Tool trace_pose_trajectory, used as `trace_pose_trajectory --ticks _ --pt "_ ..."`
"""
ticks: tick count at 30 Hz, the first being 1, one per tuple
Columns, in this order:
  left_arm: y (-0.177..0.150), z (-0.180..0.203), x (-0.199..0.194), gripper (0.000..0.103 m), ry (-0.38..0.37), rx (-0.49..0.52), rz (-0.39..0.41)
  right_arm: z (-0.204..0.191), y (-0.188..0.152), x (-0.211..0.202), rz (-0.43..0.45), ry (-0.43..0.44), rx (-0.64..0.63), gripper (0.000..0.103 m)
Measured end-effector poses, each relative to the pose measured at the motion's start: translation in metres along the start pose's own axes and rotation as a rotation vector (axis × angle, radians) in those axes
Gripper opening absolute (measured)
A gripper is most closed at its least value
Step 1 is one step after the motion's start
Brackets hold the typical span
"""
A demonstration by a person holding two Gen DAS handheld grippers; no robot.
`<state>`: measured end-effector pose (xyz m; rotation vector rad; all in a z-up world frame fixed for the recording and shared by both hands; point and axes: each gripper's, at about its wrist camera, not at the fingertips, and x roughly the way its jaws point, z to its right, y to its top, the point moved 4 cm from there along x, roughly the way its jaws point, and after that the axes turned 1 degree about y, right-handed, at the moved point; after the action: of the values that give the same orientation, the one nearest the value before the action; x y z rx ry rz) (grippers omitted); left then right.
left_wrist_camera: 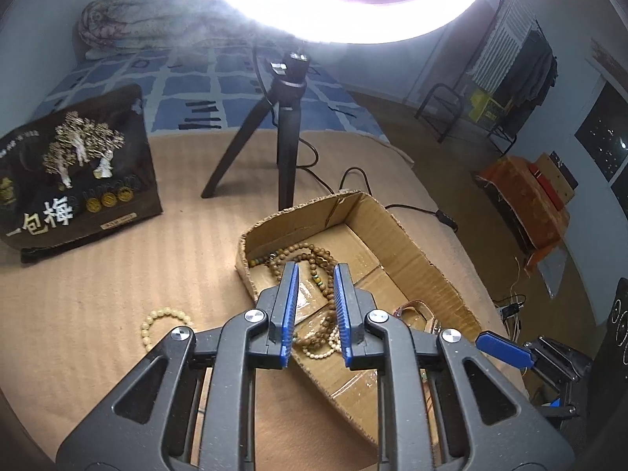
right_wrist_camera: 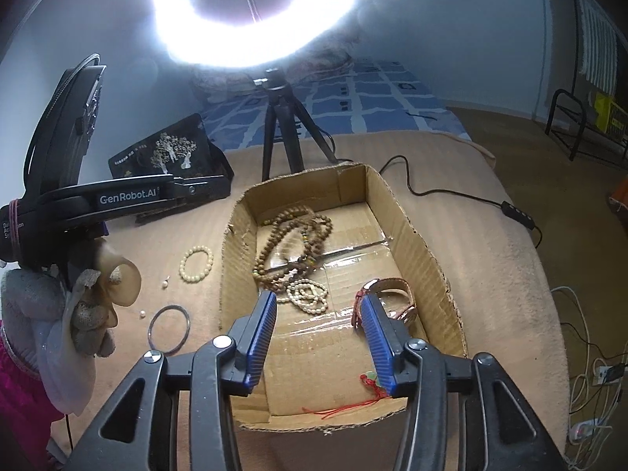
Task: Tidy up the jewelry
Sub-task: 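Lower the mala with the left tool while the right tool lowers the pendant into the box, opening both, then move the left tool to the pearl stud earring while the right tool approaches the blue bangle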
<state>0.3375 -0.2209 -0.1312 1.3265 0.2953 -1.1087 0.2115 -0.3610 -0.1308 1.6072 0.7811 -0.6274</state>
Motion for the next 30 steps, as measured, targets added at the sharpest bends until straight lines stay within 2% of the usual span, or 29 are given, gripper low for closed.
trace_pose_trajectory --ticks 10,15,23,26,30 --pt "-0.001 -0.020 -0.048 0.017 0.039 0.000 0.038 -0.023 0.003 -0.022 0.028 0.018 -0.019 0.048" --pt "-0.005 -0.036 -0.073 0.017 0.066 -0.001 0.053 -0.037 0.004 -0.028 0.040 0.032 -0.029 0.053" --pt "-0.021 -0.076 -0.097 0.017 0.124 -0.013 0.044 -0.062 -0.003 -0.027 0.032 0.074 -0.060 0.066" --pt "-0.030 -0.096 -0.102 0.023 0.135 -0.039 0.034 -0.073 -0.007 -0.024 0.028 0.092 -0.074 0.074" --pt "-0.044 -0.118 -0.102 0.024 0.149 -0.052 0.008 -0.088 -0.012 -0.015 0.003 0.117 -0.089 0.074"
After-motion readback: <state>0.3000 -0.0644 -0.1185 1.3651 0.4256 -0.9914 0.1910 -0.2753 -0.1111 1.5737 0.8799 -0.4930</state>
